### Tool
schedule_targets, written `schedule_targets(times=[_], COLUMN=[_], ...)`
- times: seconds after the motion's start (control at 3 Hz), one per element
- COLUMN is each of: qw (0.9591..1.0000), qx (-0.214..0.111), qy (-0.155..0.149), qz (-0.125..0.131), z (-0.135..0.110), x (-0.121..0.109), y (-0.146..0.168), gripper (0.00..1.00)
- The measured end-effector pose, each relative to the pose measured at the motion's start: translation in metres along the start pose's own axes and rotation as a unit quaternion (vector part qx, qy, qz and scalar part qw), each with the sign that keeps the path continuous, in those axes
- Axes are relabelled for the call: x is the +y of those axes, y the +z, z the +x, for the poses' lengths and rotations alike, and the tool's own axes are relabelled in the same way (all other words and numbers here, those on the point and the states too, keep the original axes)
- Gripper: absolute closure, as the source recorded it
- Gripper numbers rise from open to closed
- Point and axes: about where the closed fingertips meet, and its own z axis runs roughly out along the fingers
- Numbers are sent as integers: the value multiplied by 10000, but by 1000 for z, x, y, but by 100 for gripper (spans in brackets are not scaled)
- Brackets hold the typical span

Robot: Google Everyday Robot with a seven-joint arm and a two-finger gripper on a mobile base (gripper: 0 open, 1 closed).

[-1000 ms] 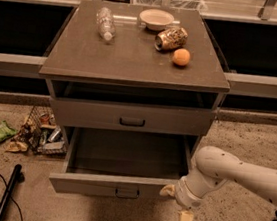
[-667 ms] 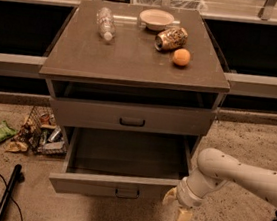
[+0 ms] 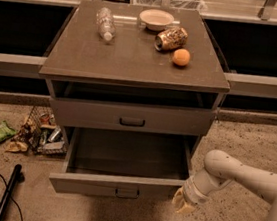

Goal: Close middle drawer

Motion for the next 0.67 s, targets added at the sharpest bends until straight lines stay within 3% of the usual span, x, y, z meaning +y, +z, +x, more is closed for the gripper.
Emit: schedule_targets(times=[0.33, 0.67], qw=[10000, 10000], qx=[-7, -7], qy=[17, 17], qz=[33, 34], z=[2, 2], x=[-4, -4], y=[0, 0], gripper=[100, 100])
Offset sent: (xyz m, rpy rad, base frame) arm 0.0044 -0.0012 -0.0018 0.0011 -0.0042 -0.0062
